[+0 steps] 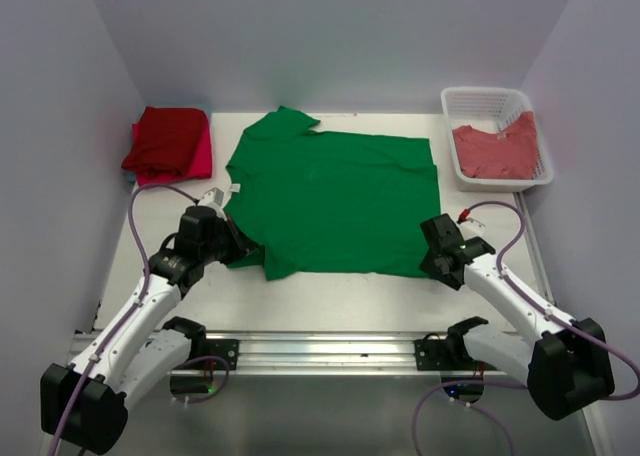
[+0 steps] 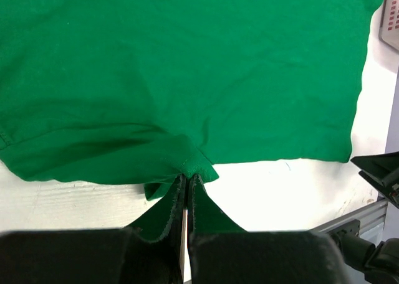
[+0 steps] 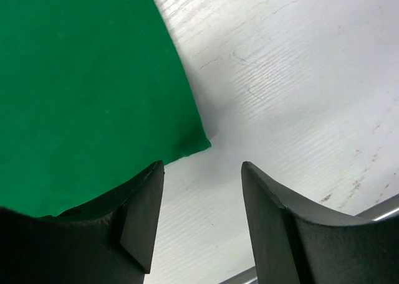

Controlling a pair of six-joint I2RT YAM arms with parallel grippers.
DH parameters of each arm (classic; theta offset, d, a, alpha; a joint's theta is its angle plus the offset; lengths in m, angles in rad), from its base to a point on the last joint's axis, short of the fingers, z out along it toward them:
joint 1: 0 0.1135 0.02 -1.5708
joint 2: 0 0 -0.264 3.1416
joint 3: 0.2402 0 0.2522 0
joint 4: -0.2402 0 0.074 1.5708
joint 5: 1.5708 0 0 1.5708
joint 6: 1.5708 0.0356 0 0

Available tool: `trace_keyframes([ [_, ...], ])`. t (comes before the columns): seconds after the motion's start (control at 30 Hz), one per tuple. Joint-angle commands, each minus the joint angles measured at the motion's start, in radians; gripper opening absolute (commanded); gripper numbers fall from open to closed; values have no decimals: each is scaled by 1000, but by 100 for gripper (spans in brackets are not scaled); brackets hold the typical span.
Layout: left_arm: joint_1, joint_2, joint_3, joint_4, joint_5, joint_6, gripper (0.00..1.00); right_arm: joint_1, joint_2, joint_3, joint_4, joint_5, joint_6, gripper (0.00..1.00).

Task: Fold and stack the t-shirts
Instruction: Grap the side of the flattened tshirt closest away from the robot with both arms

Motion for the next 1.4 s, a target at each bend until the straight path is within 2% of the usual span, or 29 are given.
trace_keyframes([
  [0.0, -7, 14, 6, 30, 22, 20, 2, 1, -12, 29, -36, 84, 64, 57],
  [0.23, -7, 23, 7, 33, 23, 23, 2, 1, 74, 12, 48, 29, 53, 55],
  [0.33, -5, 21, 6, 27, 21, 22, 2, 3, 95, -6, 97, 12, 45, 49],
  [0.43, -5, 21, 4, 24, 21, 20, 2, 3, 103, -19, 126, -4, 38, 28],
  [0.47, -5, 21, 4, 22, 21, 20, 2, 3, 104, -23, 133, -8, 35, 10],
  [0.53, -5, 14, 10, 16, 18, 20, 2, 3, 100, -31, 140, -13, 30, 3],
  [0.6, -5, 8, 26, 2, 3, 25, 2, 3, 89, -35, 142, -17, 25, 0],
  [0.67, -5, -9, 33, -1, -2, 28, 2, 3, 78, -40, 142, -24, 19, 0],
  [0.77, -5, -29, 43, -2, -19, 31, 3, 3, 72, -40, 133, -28, 10, 15],
  [0.8, -5, -31, 44, -4, -23, 31, 4, 1, 69, -40, 125, -30, 8, 24],
  [0.83, -5, -31, 44, -6, -25, 31, 4, 2, 68, -39, 122, -31, 5, 27],
  [1.07, -5, -25, 30, -13, -20, 29, 4, 3, 46, -38, 102, -28, -5, 34],
  [1.37, -5, -29, 37, -33, -39, 36, 4, 3, 109, -26, 99, -28, -13, 41],
])
